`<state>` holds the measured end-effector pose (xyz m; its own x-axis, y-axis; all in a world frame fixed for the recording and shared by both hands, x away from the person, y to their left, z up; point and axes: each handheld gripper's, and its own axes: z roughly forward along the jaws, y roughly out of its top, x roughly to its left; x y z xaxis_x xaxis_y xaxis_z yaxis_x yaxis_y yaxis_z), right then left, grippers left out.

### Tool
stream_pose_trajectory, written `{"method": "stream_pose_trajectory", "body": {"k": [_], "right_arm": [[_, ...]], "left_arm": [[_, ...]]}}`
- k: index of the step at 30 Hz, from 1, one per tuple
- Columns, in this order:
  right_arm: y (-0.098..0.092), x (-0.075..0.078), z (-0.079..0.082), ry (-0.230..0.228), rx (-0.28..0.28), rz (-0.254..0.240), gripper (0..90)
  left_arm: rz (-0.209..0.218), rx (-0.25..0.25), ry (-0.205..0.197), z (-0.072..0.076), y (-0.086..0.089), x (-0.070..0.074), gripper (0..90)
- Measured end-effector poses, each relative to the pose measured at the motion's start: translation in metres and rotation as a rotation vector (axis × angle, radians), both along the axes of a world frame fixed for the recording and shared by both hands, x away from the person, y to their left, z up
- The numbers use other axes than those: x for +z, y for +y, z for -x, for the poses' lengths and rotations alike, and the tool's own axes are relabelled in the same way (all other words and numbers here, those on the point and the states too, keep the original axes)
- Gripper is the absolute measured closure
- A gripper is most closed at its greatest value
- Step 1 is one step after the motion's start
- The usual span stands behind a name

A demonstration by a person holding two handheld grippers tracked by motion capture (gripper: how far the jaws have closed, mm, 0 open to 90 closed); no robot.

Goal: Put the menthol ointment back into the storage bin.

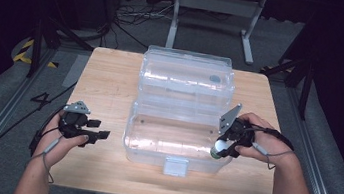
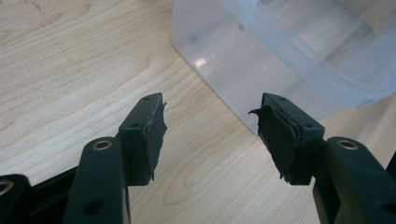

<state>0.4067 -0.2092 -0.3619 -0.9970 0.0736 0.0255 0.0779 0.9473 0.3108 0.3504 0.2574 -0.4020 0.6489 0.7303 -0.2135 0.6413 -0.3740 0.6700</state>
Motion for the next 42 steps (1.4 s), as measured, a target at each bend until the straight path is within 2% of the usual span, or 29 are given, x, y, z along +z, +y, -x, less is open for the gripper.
{"method": "stream_pose_trajectory", "body": {"k": [13, 18, 28, 42], "right_arm": [[0.007, -0.009, -0.001, 0.024, -0.008, 0.035, 50.2], [0.009, -0.013, -0.003, 0.028, 0.008, 0.041, 50.2], [0.014, -0.021, -0.003, 0.051, 0.004, 0.084, 50.2], [0.019, -0.031, -0.004, 0.073, 0.017, 0.114, 50.2]], "left_arm": [[0.001, -0.001, 0.001, 0.000, 0.000, 0.000, 41.7], [0.000, 0.001, 0.002, 0.000, 0.000, 0.000, 41.7], [0.001, 0.000, 0.004, 0.000, 0.000, -0.001, 41.7], [0.000, -0.004, 0.008, -0.001, -0.001, -0.001, 41.7]]}}
